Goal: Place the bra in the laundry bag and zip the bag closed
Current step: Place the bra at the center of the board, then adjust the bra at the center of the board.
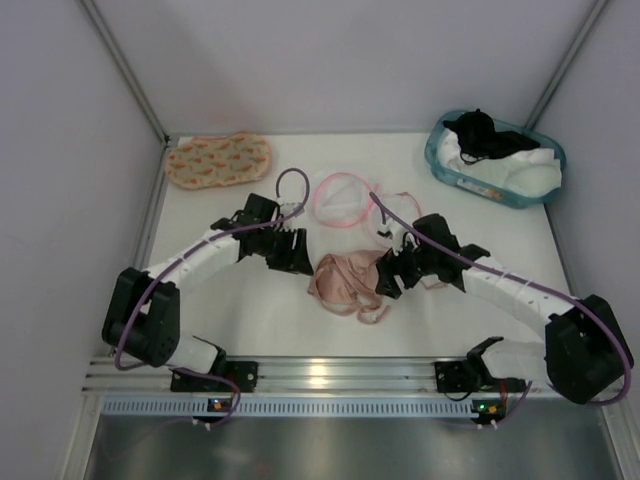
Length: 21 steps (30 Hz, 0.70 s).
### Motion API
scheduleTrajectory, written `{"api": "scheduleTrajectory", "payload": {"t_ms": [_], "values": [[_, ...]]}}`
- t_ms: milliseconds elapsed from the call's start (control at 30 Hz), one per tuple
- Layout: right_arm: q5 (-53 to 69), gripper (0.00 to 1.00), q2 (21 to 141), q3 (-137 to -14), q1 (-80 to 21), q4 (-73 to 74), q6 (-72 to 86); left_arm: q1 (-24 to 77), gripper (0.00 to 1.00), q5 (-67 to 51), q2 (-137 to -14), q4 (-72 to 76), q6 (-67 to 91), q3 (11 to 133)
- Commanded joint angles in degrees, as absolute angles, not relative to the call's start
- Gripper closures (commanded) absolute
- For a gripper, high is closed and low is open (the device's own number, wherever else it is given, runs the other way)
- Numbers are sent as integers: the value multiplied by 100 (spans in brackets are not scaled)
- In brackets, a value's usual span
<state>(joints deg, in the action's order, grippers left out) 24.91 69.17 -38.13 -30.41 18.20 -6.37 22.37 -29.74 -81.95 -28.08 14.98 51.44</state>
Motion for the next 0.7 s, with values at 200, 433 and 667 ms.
{"api": "scheduleTrajectory", "payload": {"t_ms": [200, 433, 667], "values": [[2514, 23, 7646, -4105, -3384, 1609, -176, 2574, 50, -2839, -8780, -2259, 2083, 4781], [2216, 23, 7567, -3858, -3410, 1547, 298, 2891, 47, -2672, -8815, -2039, 2188, 4606], [2162, 23, 7673, -3683, -3393, 1485, 694, 2944, 56, -1864, -9000, -1986, 2136, 4588]]}}
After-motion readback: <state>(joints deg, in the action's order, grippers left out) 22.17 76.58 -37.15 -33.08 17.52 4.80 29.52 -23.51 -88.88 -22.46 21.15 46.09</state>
